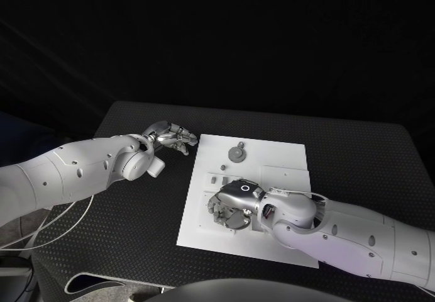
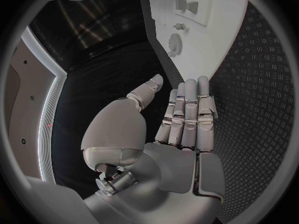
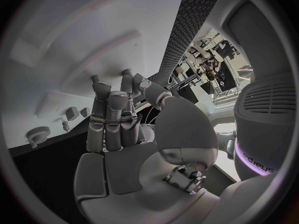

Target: Assemble the parts on the task board

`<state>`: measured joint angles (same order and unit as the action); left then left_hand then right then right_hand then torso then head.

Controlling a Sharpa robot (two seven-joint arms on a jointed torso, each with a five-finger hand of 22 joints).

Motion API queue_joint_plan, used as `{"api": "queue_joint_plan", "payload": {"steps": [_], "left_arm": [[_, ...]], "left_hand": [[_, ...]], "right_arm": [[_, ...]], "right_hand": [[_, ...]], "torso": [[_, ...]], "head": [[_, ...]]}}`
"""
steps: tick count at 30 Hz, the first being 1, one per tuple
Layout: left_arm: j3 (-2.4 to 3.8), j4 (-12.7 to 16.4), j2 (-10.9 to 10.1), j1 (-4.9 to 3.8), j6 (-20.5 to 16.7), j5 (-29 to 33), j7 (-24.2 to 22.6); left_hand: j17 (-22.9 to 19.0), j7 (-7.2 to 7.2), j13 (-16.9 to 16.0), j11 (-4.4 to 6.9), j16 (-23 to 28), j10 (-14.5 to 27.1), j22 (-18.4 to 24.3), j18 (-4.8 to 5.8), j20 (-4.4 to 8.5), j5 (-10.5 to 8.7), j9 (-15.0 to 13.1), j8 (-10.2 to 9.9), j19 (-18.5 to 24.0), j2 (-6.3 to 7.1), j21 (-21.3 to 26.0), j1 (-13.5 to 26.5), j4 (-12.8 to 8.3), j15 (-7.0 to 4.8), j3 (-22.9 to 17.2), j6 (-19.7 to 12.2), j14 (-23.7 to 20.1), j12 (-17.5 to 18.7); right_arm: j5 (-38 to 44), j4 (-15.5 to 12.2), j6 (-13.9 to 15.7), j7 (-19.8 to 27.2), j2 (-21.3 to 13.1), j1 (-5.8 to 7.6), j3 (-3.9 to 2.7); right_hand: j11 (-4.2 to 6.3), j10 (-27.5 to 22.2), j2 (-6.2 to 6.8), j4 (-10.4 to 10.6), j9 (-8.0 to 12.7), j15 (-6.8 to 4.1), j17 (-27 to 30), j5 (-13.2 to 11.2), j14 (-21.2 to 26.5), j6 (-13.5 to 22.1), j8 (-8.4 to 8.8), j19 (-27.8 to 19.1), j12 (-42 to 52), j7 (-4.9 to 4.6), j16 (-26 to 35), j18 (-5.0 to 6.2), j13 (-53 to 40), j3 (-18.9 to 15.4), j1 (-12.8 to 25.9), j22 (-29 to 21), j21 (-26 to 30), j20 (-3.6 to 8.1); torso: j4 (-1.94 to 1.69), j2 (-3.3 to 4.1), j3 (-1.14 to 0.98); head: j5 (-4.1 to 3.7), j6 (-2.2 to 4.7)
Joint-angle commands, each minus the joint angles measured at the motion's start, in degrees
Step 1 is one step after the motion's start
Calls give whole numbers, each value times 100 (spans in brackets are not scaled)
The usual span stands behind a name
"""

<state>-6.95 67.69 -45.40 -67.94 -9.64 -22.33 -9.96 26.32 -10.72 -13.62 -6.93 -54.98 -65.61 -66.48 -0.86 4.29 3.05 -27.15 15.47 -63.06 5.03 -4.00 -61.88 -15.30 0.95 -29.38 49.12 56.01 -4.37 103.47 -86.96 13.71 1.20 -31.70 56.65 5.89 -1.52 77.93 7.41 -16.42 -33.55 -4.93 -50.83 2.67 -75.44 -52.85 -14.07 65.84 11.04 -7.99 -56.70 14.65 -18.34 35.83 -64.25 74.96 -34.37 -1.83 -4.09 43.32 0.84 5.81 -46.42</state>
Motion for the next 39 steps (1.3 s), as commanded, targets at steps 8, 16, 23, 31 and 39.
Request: {"api": "queue_joint_plan", "payload": {"steps": [8, 16, 23, 31, 39], "left_arm": [[4, 14, 4, -4, 107, 31, -17], [4, 7, 5, -4, 102, 31, -22], [3, 2, -5, -4, 95, 31, -15], [3, 7, -1, -4, 88, 31, -18], [3, -4, 4, -4, 81, 31, -22]], "left_hand": [[10, -6, -8, -28, 24, 18, 8, -68, 21, 12, 8, 32, 13, 12, 13, 57, 18, 19, 3, -53, -2, 21], [12, -6, -9, -28, 25, 18, 9, -68, 21, 12, 9, 33, 13, 12, 12, 57, 19, 19, 3, -53, -3, 21], [13, -6, -10, -28, 26, 19, 10, -68, 21, 12, 9, 33, 14, 14, 12, 56, 19, 19, 3, -54, -3, 21], [14, -6, -10, -28, 27, 19, 11, -68, 22, 12, 10, 33, 14, 16, 12, 54, 18, 19, 2, -54, -3, 21], [16, -6, -11, -28, 27, 20, 12, -69, 22, 12, 10, 33, 14, 18, 12, 53, 18, 19, 2, -55, -2, 21]], "right_arm": [[-13, 100, -214, -241, -49, -62, 59], [-37, 51, -170, -224, -104, -62, 59], [-39, -153, -80, -200, -239, -59, 59], [-286, -565, 137, -84, -551, 105, -28], [-1100, -869, 478, 97, -941, 368, -302]], "right_hand": [[-45, 6, 148, 39, 43, 53, 26, 11, 21, 144, 85, 2, 30, -38, -38, 35, -71, 9, 54, 116, -45, 5], [-49, 2, 174, 42, 50, 56, 32, 10, 21, 160, 96, 4, 31, -42, -45, 35, -91, 11, 71, 116, -48, 6], [-47, 7, 238, 36, 54, 56, 40, 11, 15, 162, 99, 10, 38, -41, -63, 35, -127, 16, 81, 117, -55, 13], [-48, 5, 343, 92, 59, 58, 53, 10, 7, 162, 103, 24, 46, -43, -91, 35, -184, 8, 165, 117, -71, 12], [-36, 27, 405, 225, 65, 44, 57, 10, -31, 164, 108, 74, 75, -33, -155, 35, -273, 12, 290, 119, -105, 37]], "torso": [[-4, -1, -1], [-4, -1, -2], [8, -4, 0], [5, 1, -7], [9, -6, -11]], "head": [[-7, -3], [-5, -10], [-22, -1], [-51, 17], [-115, 73]]}}
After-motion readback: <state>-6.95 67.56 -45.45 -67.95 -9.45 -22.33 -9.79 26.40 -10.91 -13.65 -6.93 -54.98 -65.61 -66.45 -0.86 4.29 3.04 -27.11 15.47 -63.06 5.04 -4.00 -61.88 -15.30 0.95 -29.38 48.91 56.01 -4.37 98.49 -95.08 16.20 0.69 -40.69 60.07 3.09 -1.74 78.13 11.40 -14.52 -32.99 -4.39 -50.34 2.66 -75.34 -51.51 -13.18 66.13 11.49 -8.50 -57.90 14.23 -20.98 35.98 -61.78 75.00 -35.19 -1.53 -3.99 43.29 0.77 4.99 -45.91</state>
